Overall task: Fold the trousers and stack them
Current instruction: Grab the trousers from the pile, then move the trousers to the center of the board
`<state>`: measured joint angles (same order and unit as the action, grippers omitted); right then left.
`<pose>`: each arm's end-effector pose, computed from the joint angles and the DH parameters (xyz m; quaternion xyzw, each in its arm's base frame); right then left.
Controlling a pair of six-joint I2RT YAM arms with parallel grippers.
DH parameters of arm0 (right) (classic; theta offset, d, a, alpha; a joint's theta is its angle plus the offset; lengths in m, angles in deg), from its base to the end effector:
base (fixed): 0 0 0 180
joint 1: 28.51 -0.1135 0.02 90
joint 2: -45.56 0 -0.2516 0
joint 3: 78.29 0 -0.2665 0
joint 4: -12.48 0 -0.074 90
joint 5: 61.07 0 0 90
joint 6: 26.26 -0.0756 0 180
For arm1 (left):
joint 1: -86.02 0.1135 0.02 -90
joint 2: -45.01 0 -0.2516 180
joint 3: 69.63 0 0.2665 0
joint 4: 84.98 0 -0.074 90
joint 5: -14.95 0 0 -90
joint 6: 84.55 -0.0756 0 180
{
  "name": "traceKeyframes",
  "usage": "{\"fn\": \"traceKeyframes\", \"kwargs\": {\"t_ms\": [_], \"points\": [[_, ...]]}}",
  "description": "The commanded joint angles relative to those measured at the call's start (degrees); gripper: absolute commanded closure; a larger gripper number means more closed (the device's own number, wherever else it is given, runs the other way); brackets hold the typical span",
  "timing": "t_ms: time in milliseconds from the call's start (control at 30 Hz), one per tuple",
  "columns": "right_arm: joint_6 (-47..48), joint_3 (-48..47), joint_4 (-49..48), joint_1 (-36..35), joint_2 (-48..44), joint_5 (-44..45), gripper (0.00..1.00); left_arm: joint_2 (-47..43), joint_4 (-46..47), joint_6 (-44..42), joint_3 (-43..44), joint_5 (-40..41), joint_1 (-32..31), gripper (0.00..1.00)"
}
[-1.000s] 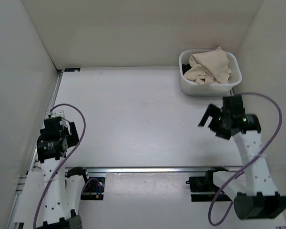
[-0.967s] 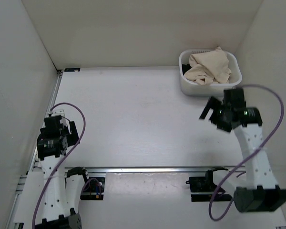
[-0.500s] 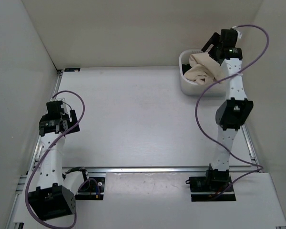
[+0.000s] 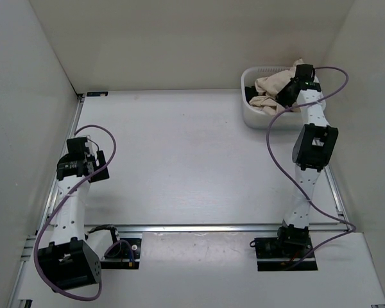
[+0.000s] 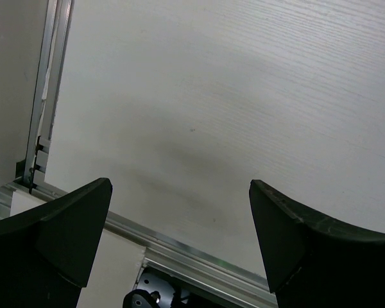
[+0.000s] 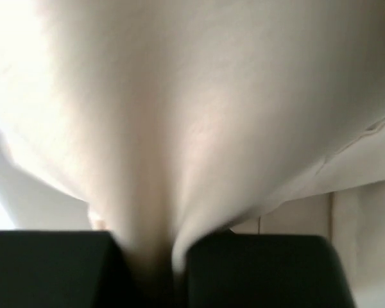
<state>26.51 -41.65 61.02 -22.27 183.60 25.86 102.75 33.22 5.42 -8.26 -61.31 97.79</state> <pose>0.5784 -0.0592 0.2041 0.3299 0.8562 0.1297 0.3759 0.2209 0.0644 0.2179 -0.1303 0.9464 0.1424 0.2590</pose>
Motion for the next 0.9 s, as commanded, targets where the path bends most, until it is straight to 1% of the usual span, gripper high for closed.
{"fn": "traceKeyframes", "kwargs": {"t_ms": [0, 33, 100, 167, 200, 233, 267, 300, 333, 400, 433, 467, 500, 533, 567, 633, 667, 733, 767, 800, 833, 867], "points": [[3.47, 2.97, -4.06, -0.18, -13.39, 1.56, 1.00, -1.92, 1.25, 0.03, 1.39, -0.11, -0.26, 0.00], [4.18, 2.99, -4.06, -0.18, -17.24, 1.58, 1.00, -2.53, 1.25, 0.03, 1.91, -0.11, -0.26, 0.00], [5.41, 2.29, -3.45, -0.18, -21.12, 2.19, 1.00, -3.15, 0.11, 0.03, 1.91, -0.64, -0.26, 0.00], [6.12, 1.76, -3.45, -0.18, -28.06, 2.19, 1.00, -3.68, 0.10, 0.03, 3.31, -0.64, -0.26, 0.00], [6.12, 2.28, -3.45, -0.96, -30.70, 2.19, 1.00, -4.38, -0.50, 0.03, 3.32, -0.64, -0.26, 0.00], [6.12, 3.51, -4.41, -1.49, -36.38, 2.71, 1.00, -4.99, -0.51, 0.03, 3.93, -0.64, -0.26, 0.00], [6.12, 3.52, -5.11, -3.15, -39.22, 3.33, 1.00, -5.00, -0.51, 0.03, 3.94, -0.64, -0.26, 0.00], [6.64, 3.52, -5.12, -4.29, -44.29, 4.38, 1.00, -5.52, -0.51, 0.03, 4.46, -1.16, -0.26, 0.00], [7.87, 3.52, -5.12, -5.61, -46.61, 6.83, 1.00, -5.53, -1.03, 0.03, 4.46, -1.17, -0.26, 0.00], [10.24, 3.52, -6.25, -12.02, -52.48, 11.48, 1.00, -6.06, -1.04, 0.03, 4.99, -1.17, -0.26, 0.00], [13.47, 4.47, -6.78, -14.74, -54.00, 14.03, 1.00, -6.06, -1.73, 0.03, 4.99, -1.78, -0.26, 0.00], [15.07, 5.18, -7.48, -20.86, -55.23, 18.76, 1.00, -6.06, -1.74, 0.03, 5.51, -1.78, -0.26, 0.00], [16.39, 5.71, -8.01, -23.88, -56.72, 20.37, 1.00, -6.06, -2.26, 0.03, 6.13, -2.31, -0.26, 0.00], [17.36, 5.71, -8.02, -26.52, -56.74, 21.78, 1.00, -6.06, -2.27, 0.03, 6.13, -2.31, -0.26, 0.00], [17.89, 5.71, -7.06, -31.59, -56.74, 23.01, 1.00, -6.06, -2.27, 0.03, 7.00, -2.31, -0.26, 0.00], [17.90, 5.71, -4.08, -35.58, -55.43, 24.08, 1.00, -6.06, -2.27, 0.03, 7.80, -2.31, -0.26, 0.00], [17.11, 6.32, -2.85, -38.64, -54.64, 24.95, 1.00, -6.06, -2.27, 0.03, 8.59, -2.31, -0.26, 0.00], [16.50, 6.33, 1.36, -41.47, -50.78, 26.01, 1.00, -5.53, -2.27, 0.03, 8.59, -2.31, -0.26, 0.00], [15.97, 6.33, 3.30, -44.18, -48.94, 26.01, 1.00, -5.53, -2.27, 0.03, 8.59, -1.79, -0.26, 0.00], [15.44, 4.94, 5.23, -45.43, -44.04, 26.01, 1.00, -5.53, -2.27, 0.03, 8.59, -1.78, -0.26, 0.00], [15.44, 3.44, 9.52, -47.88, -40.95, 25.05, 1.00, -5.53, -2.27, 0.03, 9.12, -1.78, -0.26, 0.00], [15.44, 1.17, 12.52, -49.21, -33.35, 25.04, 0.96, -5.53, -2.27, 0.03, 9.12, -1.78, -0.26, 0.00]]}}
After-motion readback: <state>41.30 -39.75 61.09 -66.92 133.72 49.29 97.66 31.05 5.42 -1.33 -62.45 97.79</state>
